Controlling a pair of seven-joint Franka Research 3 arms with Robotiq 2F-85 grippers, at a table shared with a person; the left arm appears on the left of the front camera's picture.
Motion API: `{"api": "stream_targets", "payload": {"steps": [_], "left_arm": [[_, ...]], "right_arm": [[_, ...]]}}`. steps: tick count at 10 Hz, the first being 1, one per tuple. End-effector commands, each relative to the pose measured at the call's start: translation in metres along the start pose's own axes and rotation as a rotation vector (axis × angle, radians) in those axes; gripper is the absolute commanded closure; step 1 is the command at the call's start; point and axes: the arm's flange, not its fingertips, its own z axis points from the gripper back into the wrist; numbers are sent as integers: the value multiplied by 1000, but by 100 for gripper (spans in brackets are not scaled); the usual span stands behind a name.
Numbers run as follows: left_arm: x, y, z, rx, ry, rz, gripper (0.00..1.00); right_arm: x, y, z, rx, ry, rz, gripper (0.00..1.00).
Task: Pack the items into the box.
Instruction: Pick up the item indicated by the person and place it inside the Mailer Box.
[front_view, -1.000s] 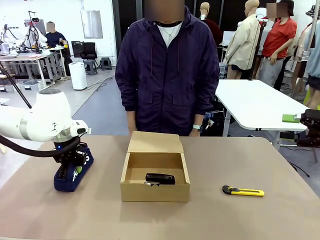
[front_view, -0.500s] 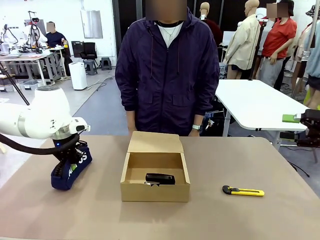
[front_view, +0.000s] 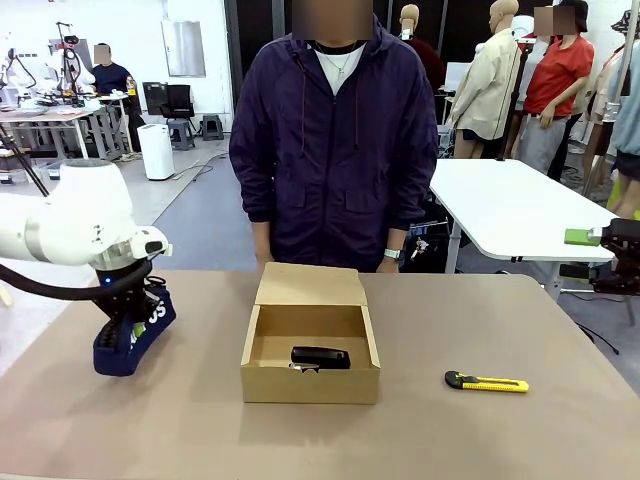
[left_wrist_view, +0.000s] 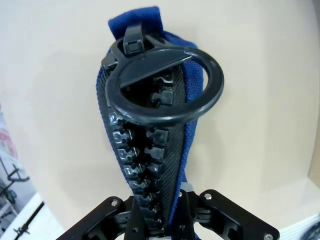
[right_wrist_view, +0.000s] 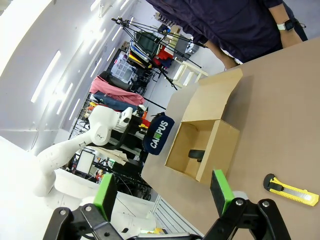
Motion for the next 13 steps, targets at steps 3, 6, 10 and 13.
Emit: {"api": "stream_targets", "payload": {"steps": [3,6,10,13], "left_arm": [[-32,11,143,31,-2,162,100],[-35,26,183,-2,45,222,100],[-48,15,175,24,21,177,100],[-17,-24,182,-41,-75,-114,100]], "right_arm": [[4,4,-1,18,-22,-21,0],[4,4,-1,18,-22,-21,0],[4,4,-1,18,-22,-21,0],[4,4,-1,18,-22,-21,0]]}}
